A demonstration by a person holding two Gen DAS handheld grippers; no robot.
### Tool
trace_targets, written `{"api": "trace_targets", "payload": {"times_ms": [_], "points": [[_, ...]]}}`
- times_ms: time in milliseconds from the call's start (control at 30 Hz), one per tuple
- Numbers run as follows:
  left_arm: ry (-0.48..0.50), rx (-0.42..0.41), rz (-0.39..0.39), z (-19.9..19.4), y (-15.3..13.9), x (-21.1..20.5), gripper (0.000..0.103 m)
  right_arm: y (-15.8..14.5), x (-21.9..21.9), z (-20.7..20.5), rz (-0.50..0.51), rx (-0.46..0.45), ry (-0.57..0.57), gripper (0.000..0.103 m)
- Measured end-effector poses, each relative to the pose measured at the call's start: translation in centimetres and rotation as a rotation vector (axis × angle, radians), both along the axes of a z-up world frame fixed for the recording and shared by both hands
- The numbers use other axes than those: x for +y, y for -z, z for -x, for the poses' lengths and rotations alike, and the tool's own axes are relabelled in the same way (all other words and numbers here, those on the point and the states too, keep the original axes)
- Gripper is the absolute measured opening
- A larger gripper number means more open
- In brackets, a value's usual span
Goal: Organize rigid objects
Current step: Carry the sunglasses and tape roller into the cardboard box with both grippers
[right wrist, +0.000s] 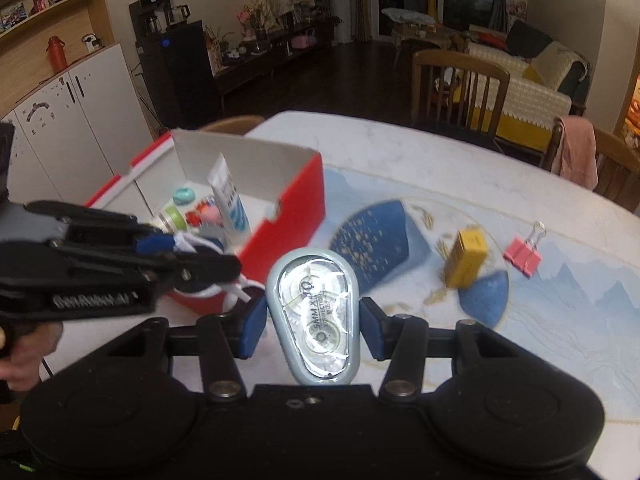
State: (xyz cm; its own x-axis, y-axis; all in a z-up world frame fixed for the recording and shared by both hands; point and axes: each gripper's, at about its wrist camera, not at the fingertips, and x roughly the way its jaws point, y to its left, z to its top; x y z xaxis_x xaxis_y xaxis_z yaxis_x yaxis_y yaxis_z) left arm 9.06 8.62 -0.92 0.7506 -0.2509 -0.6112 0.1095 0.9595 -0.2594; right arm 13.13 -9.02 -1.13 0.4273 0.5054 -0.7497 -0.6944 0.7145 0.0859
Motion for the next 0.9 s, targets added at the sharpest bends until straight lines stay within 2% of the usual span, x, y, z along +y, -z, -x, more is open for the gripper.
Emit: {"api": "trace_targets", "payload": {"times_ms": [233,400,700,900], "points": [[-0.074,-0.077,0.007,0.0,-3.5,5.1,0.018,-1.4,4.2,-0.2,-0.016,-0.046,-0.037,0.049],[-0.133,-0.097,-0.027,-0.3,-4.2,8.5,0.018,-1.7,7.2,-0.5,-0.014,-0.066,-0.068,0.049],[-0.213,-0.002,-0.074,-1.7,-1.3,13.5,0.018,0.2,12.1,-1.4,0.046,-0.066,-0.088,0.050],[-0.208,0.067,-0.093,-2.1,1.2,14.9,0.018,2.4,14.9,-2.2,0.096,-0.039,-0.093,0.050]]}}
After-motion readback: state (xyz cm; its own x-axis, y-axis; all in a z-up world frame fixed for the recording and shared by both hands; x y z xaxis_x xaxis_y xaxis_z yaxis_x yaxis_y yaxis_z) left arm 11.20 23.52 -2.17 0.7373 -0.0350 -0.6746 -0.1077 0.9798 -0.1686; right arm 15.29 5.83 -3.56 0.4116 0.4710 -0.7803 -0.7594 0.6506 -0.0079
